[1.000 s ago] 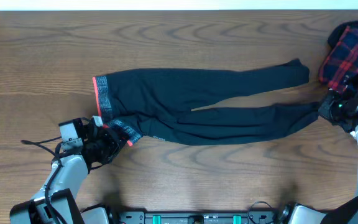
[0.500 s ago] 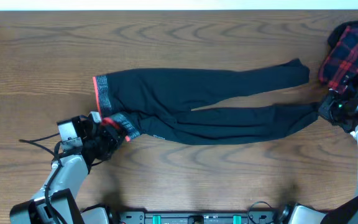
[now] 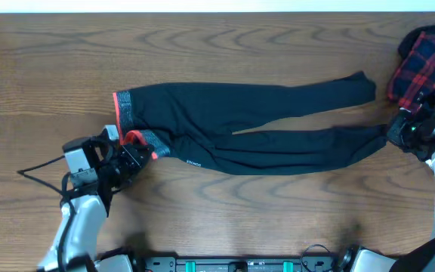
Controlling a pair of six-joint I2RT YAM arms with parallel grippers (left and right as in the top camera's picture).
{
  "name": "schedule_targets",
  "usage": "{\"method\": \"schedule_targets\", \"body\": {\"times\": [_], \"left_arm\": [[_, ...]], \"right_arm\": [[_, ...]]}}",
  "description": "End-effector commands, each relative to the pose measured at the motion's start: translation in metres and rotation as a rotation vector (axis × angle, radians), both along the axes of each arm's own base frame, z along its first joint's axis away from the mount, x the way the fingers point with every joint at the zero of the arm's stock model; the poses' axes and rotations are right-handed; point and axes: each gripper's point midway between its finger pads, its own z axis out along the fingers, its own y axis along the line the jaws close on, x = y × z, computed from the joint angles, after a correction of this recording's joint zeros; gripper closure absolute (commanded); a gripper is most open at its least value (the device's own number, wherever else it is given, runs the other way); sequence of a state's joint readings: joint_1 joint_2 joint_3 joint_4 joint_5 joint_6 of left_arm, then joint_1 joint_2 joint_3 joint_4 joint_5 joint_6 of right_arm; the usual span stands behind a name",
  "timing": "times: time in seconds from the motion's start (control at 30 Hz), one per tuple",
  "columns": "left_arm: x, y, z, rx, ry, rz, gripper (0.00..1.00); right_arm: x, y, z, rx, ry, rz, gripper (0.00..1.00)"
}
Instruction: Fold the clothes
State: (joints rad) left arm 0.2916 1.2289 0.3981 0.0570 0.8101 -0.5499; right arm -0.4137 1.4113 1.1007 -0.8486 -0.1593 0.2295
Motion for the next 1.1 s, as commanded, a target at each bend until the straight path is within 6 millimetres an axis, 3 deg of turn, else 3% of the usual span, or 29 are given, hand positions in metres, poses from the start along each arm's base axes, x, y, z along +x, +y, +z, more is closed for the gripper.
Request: {"method": "schedule_targets", "body": {"times": [0.0, 0.17, 0.63, 1.07], "left_arm": [[0.005, -0.001, 0.025, -0.012, -0.071, 0.009, 0.94], [0.009, 0.002, 0.054, 0.014, -0.164, 0.027, 0.94], [0.044, 0.033, 0.112, 0.145, -0.279, 0.138, 0.94], [0.074, 0.047, 0.125, 0.231, -0.211, 0.09, 0.94]], "right_arm": [[0.005, 0.0, 0.007, -0.017, -0.015, 0.016, 0.99], [0.007, -0.001, 0.009, -0.028, -0.027, 0.027, 0.99], [0.038, -0.014, 0.045, -0.096, -0.189, 0.02, 0.99], [0.057, -0.022, 0.061, -0.134, -0.291, 0.011, 0.99]]}}
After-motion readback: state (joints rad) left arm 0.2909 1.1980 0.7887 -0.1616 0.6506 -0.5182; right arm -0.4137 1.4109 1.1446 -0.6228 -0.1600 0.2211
